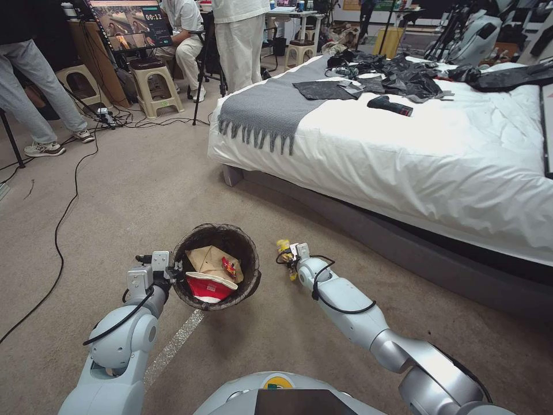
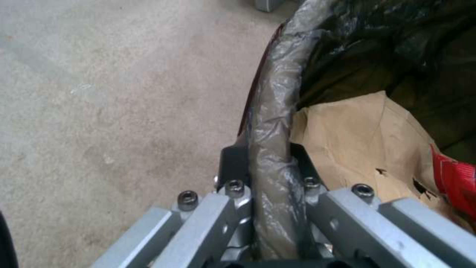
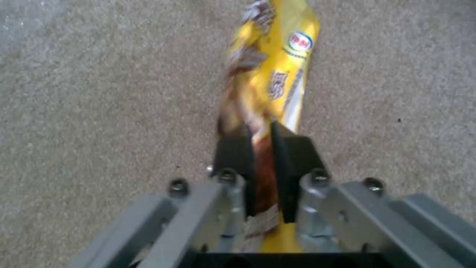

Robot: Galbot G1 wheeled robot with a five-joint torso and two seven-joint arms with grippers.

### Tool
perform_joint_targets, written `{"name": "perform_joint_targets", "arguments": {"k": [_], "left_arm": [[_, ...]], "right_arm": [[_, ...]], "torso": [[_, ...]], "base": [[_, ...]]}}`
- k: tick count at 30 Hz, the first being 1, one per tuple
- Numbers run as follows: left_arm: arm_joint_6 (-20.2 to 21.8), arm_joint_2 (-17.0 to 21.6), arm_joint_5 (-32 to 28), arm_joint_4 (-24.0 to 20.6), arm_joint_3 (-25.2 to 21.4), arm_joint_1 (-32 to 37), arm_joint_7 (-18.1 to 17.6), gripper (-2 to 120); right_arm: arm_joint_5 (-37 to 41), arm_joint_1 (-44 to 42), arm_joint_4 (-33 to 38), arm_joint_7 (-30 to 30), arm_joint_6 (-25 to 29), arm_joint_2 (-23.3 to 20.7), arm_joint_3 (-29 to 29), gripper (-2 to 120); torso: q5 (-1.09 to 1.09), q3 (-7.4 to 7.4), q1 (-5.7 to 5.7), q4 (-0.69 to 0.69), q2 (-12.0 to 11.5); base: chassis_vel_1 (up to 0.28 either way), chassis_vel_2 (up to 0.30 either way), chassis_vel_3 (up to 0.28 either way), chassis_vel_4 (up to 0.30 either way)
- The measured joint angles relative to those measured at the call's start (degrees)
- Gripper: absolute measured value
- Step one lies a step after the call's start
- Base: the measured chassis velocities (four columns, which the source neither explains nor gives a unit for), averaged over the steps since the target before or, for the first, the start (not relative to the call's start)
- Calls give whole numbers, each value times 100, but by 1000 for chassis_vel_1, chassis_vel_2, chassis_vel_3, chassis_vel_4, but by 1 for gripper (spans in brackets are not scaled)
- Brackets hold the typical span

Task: Pick up the trash bin, then pick up the garbage from the floor and place it into the trash bin.

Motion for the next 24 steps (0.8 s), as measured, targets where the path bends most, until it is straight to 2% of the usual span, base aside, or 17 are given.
{"name": "perform_joint_targets", "arguments": {"k": [3, 12, 18, 24], "left_arm": [[0, -13, 6, 12, 11, -11, 3, 3], [0, -43, 31, 48, 40, -22, 12, 3], [0, -33, 39, 48, 34, -37, 27, 3], [0, -54, 65, 58, 60, -35, 32, 3]], "right_arm": [[29, -20, 74, 20, -6, -31, -2, 0], [146, -131, 404, 117, -24, -121, 163, 0], [571, -432, 1562, 321, -237, -473, 493, 0], [747, -589, 1897, 382, -352, -664, 634, 0]], "torso": [[0, 0, 0, 0, 0], [0, 0, 0, 0, 0], [1, 0, 0, 0, 0], [0, 0, 0, -1, 0]], "base": [[0, 0, 0, 0], [0, 0, 0, 0], [0, 0, 0, 0], [0, 0, 0, 0]]}}
